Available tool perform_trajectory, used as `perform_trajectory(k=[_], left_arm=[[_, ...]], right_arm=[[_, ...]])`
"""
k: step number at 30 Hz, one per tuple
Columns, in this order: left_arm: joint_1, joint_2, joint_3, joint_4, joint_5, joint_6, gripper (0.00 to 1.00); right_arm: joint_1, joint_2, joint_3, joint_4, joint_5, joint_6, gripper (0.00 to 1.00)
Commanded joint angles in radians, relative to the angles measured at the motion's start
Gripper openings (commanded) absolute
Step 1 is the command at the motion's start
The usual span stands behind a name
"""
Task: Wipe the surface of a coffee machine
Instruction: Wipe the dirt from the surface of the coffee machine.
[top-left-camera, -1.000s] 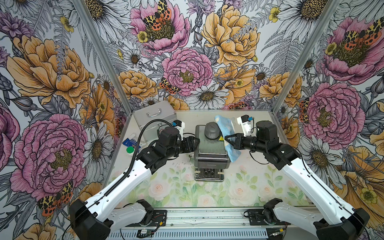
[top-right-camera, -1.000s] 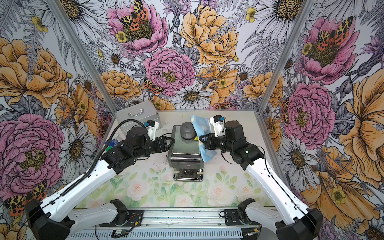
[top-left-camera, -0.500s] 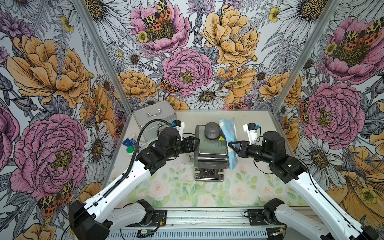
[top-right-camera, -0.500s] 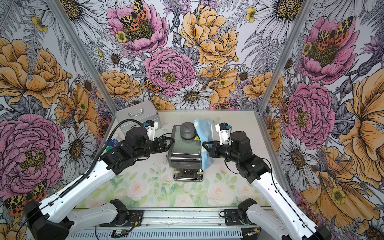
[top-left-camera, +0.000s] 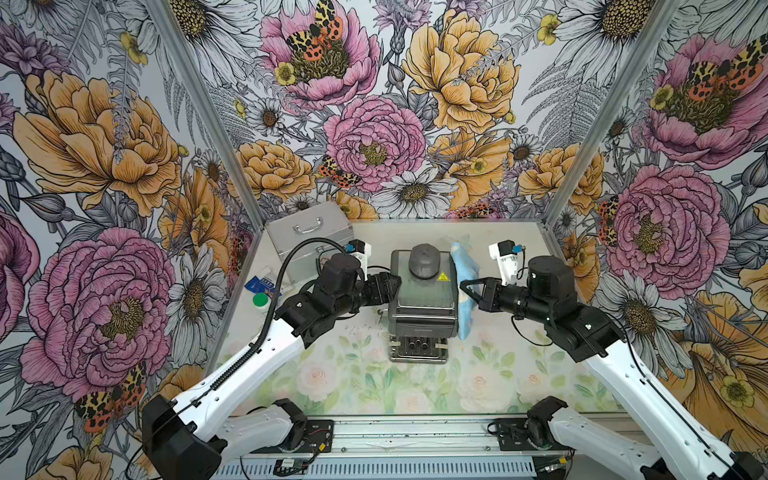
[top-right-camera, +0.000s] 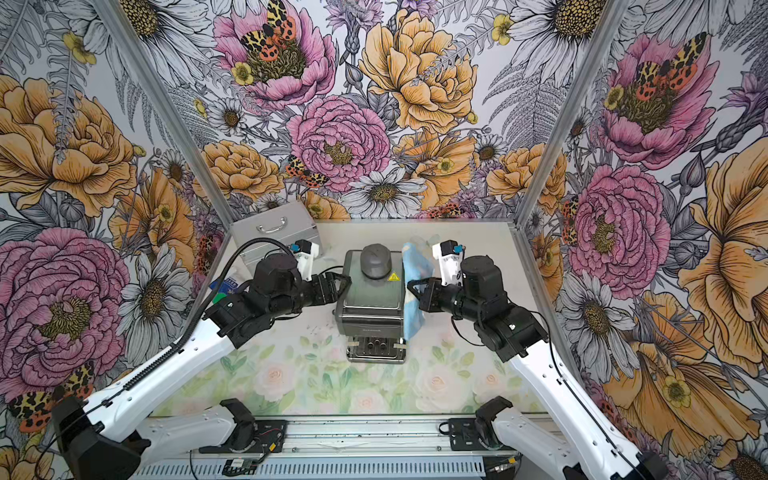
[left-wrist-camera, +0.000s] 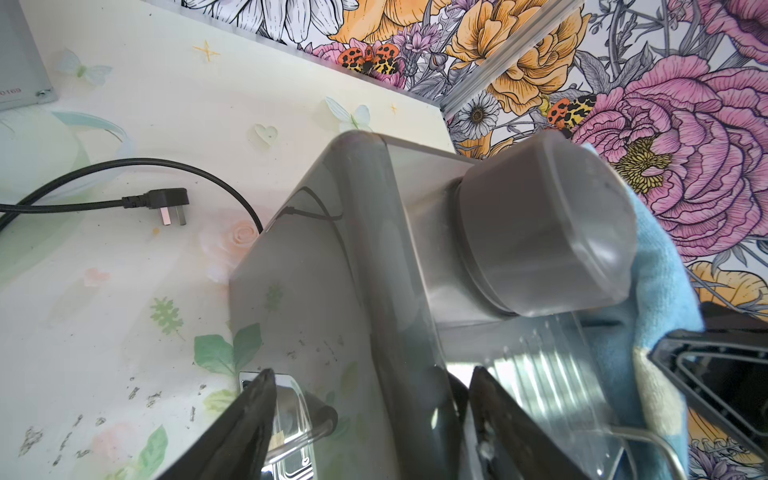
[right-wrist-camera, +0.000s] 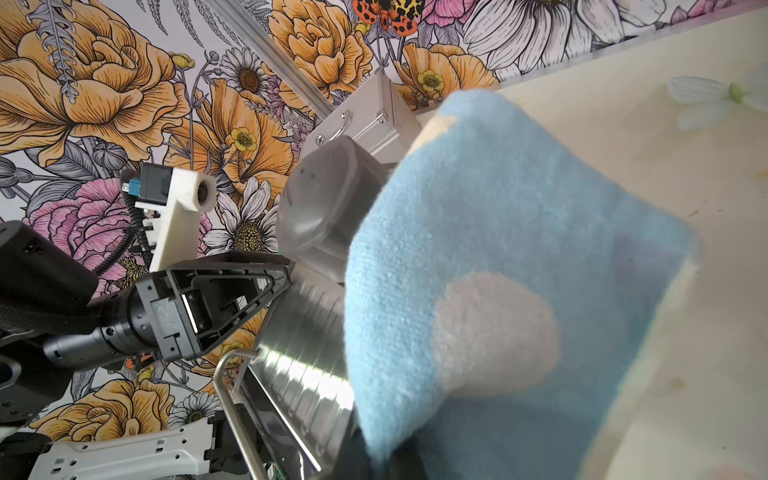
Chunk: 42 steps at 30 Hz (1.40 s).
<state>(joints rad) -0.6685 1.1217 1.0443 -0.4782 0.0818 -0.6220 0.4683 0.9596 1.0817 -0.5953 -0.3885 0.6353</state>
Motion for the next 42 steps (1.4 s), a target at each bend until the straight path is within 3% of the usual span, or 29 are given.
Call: perform_trajectory(k=[1, 9, 20, 30, 34, 38, 42], left_arm=[[-0.007, 0.011, -0.032, -0.029, -0.016, 0.008, 0.73], [-0.007, 0.012, -0.038, -0.028, -0.016, 0.003, 0.73], [-0.007, 0.018, -0.033, -0.028, -0.030, 0.014, 0.75], [-0.008, 0.002, -0.045, -0.028, -0.019, 0.010, 0.75], [-0.007, 0.000, -0.041, -0.028, -0.017, 0.010, 0.76], [-0.008, -0.002, -0.050, -0.027, -0.021, 0.007, 0.76], [-0.008, -0.006, -0.061, -0.027, -0.038, -0.005, 0.77]], right_arm=[[-0.007, 0.080, 0.092, 0.002, 0.011, -0.068, 0.00], [0.002, 0.265, 0.173, 0.028, -0.039, -0.071, 0.00], [0.013, 0.088, -0.082, 0.057, -0.134, 0.001, 0.00], [0.015, -0.095, -0.226, 0.055, -0.089, 0.080, 0.00], [0.013, -0.077, -0.153, 0.051, -0.065, 0.065, 0.00], [0.018, 0.005, 0.015, 0.056, -0.044, 0.054, 0.00], [0.106, 0.103, 0.176, 0.057, 0.012, 0.018, 0.00]])
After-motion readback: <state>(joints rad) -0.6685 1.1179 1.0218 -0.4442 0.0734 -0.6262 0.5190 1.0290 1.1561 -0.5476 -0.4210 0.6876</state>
